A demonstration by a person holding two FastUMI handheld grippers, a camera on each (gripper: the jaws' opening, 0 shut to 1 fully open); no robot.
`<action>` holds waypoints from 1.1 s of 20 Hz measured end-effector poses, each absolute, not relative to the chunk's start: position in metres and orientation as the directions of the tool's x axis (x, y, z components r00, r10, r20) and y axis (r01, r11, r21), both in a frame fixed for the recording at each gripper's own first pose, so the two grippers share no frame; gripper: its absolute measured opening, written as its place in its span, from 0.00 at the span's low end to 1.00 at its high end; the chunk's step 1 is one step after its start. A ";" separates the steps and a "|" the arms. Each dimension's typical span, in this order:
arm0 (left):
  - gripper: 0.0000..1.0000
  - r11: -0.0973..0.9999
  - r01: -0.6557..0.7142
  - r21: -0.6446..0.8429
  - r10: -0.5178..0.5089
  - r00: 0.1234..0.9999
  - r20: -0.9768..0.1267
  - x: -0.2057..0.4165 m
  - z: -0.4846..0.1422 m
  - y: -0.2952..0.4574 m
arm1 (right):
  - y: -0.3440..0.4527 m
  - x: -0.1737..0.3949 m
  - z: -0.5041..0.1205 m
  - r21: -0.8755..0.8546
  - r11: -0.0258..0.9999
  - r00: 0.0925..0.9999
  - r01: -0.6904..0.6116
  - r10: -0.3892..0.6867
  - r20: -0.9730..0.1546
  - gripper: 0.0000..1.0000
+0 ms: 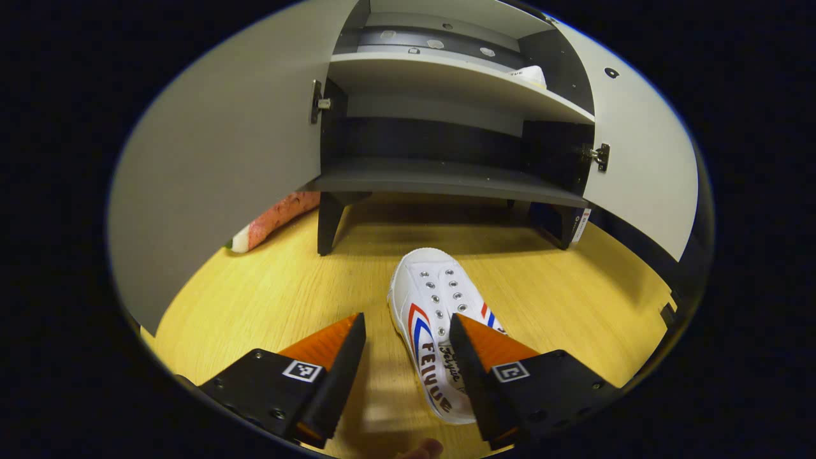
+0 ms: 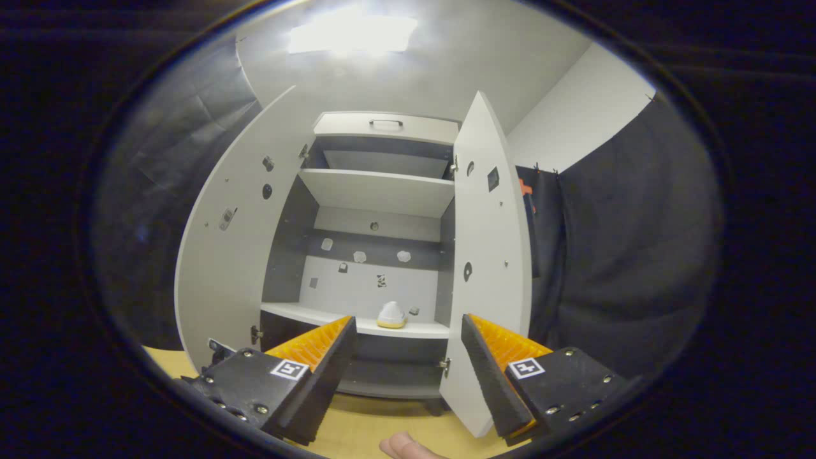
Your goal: Grab one shoe with the right hand and put it into the shoe cabinet, grab the other shoe with the left hand and put it into the shoe cabinet; then close the right door with the right hand and the left door with the left hand.
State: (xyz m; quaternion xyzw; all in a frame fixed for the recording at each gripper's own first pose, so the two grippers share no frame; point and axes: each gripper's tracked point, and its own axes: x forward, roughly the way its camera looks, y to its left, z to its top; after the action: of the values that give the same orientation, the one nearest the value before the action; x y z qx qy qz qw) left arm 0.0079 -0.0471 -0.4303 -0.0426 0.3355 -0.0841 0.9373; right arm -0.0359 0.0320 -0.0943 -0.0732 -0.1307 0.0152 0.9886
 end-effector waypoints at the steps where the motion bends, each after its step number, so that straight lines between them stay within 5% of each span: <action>1: 0.75 0.979 0.128 -0.161 -0.201 0.759 -0.620 0.010 -0.432 -0.052 | 0.017 -0.034 -0.093 -0.143 0.989 0.960 0.034 0.007 0.278 0.98; 4: 0.64 0.980 0.140 -0.142 -0.198 0.753 -0.627 0.012 -0.435 -0.056 | -0.006 -0.030 -0.107 -0.106 0.991 0.967 0.085 -0.056 0.249 0.98; 11: 0.38 0.978 0.100 -0.186 -0.202 0.699 -0.686 0.005 -0.444 -0.065 | -0.005 -0.023 -0.124 -0.018 1.000 0.987 0.004 -0.001 0.164 0.98; 14: 0.09 0.983 0.126 -0.133 -0.183 0.697 -0.693 0.005 -0.443 -0.059 | 0.017 -0.028 -0.143 0.002 0.997 0.994 -0.078 0.078 0.078 0.98; 16: 0.02 0.983 0.131 -0.130 -0.185 0.697 -0.693 0.003 -0.433 -0.060 | 0.020 -0.026 -0.159 -0.013 0.996 0.996 -0.084 0.085 0.018 1.00; 22: 0.01 0.979 0.170 -0.110 -0.201 0.768 -0.608 -0.009 -0.360 -0.071 | 0.033 -0.026 -0.184 -0.030 0.995 0.993 -0.096 0.093 -0.068 1.00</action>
State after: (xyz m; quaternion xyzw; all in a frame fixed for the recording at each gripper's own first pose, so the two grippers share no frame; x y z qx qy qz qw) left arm -0.0089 -0.0709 -0.3601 -0.0242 0.3260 -0.0986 0.9399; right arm -0.0263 0.0325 -0.1836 -0.0165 0.0333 0.0474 0.9982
